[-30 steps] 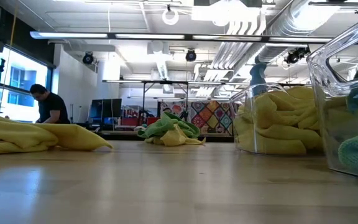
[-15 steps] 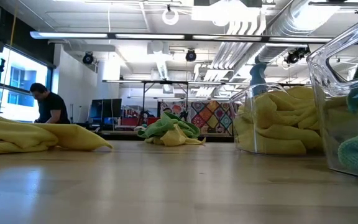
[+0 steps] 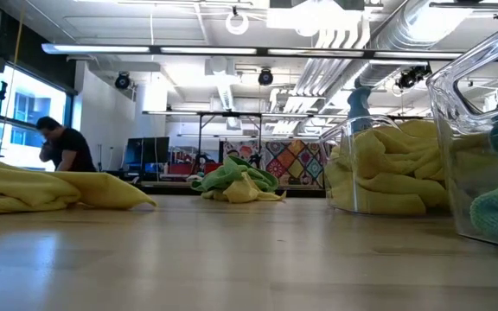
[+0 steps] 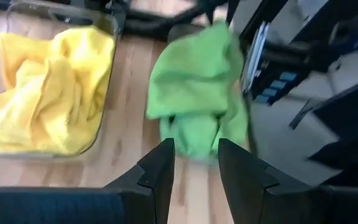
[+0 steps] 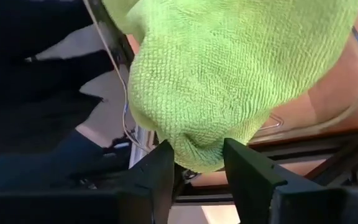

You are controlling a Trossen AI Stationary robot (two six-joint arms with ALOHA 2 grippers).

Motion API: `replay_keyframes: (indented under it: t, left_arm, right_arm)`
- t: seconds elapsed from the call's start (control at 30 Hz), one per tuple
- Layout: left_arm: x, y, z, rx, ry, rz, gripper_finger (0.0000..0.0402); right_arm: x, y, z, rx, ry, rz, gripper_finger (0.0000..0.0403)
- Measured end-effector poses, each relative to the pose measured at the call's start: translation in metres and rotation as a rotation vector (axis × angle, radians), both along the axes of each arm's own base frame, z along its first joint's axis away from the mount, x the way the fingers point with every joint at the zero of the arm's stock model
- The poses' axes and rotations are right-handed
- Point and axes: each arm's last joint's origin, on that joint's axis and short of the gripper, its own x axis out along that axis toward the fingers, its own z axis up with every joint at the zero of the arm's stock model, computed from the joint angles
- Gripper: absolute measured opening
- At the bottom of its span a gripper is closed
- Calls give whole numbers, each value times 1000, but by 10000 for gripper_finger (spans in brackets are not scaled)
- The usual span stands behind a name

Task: Sort microfiber towel by color & place in baskets
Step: Put the green microfiber towel into the bottom transparent bin

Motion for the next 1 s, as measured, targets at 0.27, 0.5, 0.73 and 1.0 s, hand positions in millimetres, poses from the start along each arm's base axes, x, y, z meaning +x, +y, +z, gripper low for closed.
replay_keyframes:
  t: [0.27, 0.5, 0.73, 1.0]
  left_arm:
    - [-15, 3, -8, 127, 147, -8, 113]
    - [-42, 2, 6, 250, 147, -63, 113]
    - [-93, 18, 2, 234, 92, -61, 113]
    - [-153, 38, -4, 77, -108, -30, 113]
  right_arm:
    - [1, 3, 18, 50, 72, -181, 62]
    - [8, 6, 58, -19, 33, -362, 9]
    - [31, 31, 57, -183, 126, -473, 4]
    - [71, 55, 18, -328, 189, -713, 2]
